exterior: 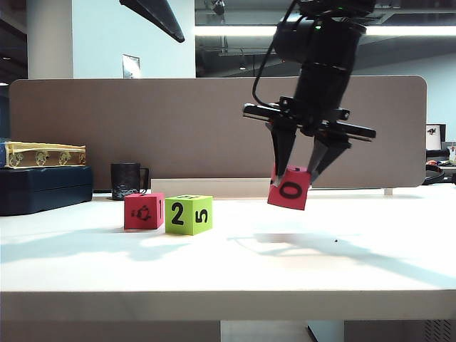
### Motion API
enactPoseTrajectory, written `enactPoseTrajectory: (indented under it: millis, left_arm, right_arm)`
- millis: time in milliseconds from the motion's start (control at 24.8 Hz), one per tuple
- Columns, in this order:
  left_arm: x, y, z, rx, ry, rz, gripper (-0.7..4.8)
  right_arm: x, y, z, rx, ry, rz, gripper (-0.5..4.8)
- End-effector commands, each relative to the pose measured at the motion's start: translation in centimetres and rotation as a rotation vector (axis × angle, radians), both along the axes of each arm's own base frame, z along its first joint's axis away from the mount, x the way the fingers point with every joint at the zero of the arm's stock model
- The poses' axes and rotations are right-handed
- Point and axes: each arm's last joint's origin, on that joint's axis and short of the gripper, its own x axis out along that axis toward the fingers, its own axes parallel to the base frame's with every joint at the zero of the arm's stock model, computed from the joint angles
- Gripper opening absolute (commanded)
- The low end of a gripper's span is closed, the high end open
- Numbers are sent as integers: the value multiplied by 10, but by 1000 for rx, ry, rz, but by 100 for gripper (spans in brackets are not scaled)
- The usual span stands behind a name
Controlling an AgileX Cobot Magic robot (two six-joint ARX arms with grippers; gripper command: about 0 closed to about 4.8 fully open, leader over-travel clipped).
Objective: Select the appropriate blocks from the scattered letter blocks on the table and arrange them in a row to spell out "THU".
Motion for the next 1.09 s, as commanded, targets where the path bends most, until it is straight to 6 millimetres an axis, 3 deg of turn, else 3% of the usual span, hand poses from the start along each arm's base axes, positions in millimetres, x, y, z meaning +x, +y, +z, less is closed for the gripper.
enactPoseTrajectory:
  millis: [40, 242, 564, 887, 927, 1048, 1088]
  left_arm:
    - [-1, 0, 3, -6, -13, -5, 425]
    - [0, 1, 2, 28, -36, 18, 425]
    - [0, 1, 2, 43, -47, 23, 425]
    - [-1, 2, 2, 48, -37, 22, 425]
    - [-1, 2, 2, 48, -37, 22, 425]
    - [-1, 2, 1, 50, -34, 22, 425]
    - [-1, 2, 1, 50, -34, 22, 425]
  right_arm:
    - [7, 4, 4, -17, 6, 4, -6]
    - [23, 14, 1, -47, 52, 28, -5]
    - [24, 32, 5, 14, -6, 111, -5]
    - [25, 33, 5, 22, -17, 111, 3]
    - [25, 33, 5, 23, -17, 111, 16]
    - [24, 33, 5, 20, -9, 108, 162]
    - [24, 33, 5, 20, -7, 108, 182]
